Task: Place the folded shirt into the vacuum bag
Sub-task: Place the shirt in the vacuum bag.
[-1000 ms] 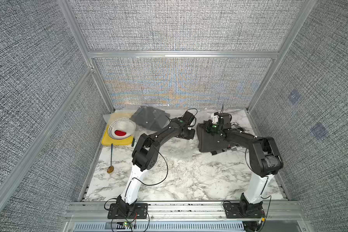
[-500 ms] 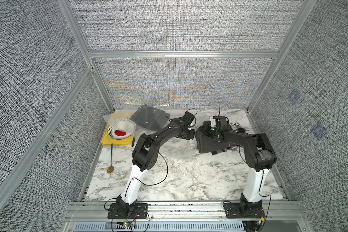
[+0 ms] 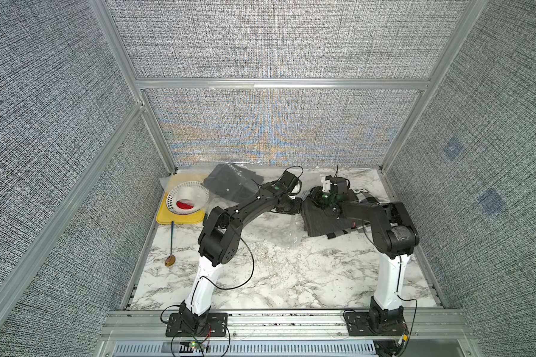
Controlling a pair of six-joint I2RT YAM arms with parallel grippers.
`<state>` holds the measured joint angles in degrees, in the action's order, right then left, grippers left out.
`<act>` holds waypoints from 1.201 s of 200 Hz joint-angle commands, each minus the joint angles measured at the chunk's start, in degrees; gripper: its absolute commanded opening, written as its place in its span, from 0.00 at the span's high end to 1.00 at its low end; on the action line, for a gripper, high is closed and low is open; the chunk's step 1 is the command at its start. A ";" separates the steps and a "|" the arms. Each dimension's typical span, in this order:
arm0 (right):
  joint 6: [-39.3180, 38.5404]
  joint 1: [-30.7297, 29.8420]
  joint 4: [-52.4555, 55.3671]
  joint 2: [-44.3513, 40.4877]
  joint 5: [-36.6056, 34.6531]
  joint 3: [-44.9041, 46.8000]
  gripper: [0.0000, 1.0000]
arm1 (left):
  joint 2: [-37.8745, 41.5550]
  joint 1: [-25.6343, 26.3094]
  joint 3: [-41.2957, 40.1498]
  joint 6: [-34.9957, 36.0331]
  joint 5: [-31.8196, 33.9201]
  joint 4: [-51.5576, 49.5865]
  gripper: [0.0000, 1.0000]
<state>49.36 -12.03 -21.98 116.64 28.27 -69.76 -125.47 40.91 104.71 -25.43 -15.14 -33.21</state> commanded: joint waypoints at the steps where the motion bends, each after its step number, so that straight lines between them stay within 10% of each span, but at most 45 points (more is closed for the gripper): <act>1: -4.97 -0.32 0.51 -4.60 -0.89 0.89 0.49 | 0.19 0.14 -0.55 0.07 -1.37 1.12 1.00; 34: -15.64 -1.74 14.91 -12.31 -8.44 4.78 0.31 | 0.22 0.21 -1.21 -0.08 -0.24 1.24 1.00; 109: -27.45 -11.25 28.14 -23.28 -21.60 16.65 0.30 | -1.18 0.23 -0.99 -0.09 -0.08 1.76 0.99; 130: -28.40 -13.42 31.52 -22.08 -25.38 15.67 0.30 | -0.61 0.62 -2.11 0.61 0.02 0.89 0.67; 153: -28.32 -15.53 33.82 -21.64 -29.38 15.70 0.30 | 1.60 1.02 -4.84 0.86 1.56 1.34 0.54; 185: -27.32 -17.30 35.60 -21.24 -33.93 16.06 0.30 | 3.04 1.11 -7.17 0.40 1.80 2.36 0.56; 214: -27.03 -18.17 36.26 -19.57 -36.28 15.53 0.30 | 2.53 1.16 -7.74 -0.31 1.57 2.89 0.77; 240: -26.45 -18.47 35.84 -18.75 -36.42 15.26 0.31 | 4.25 1.92 -9.34 0.35 1.60 1.91 0.65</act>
<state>22.04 -30.20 13.08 97.62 -6.17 -54.13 -122.78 42.24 96.66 -25.50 -13.63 -31.05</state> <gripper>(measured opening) 0.694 0.268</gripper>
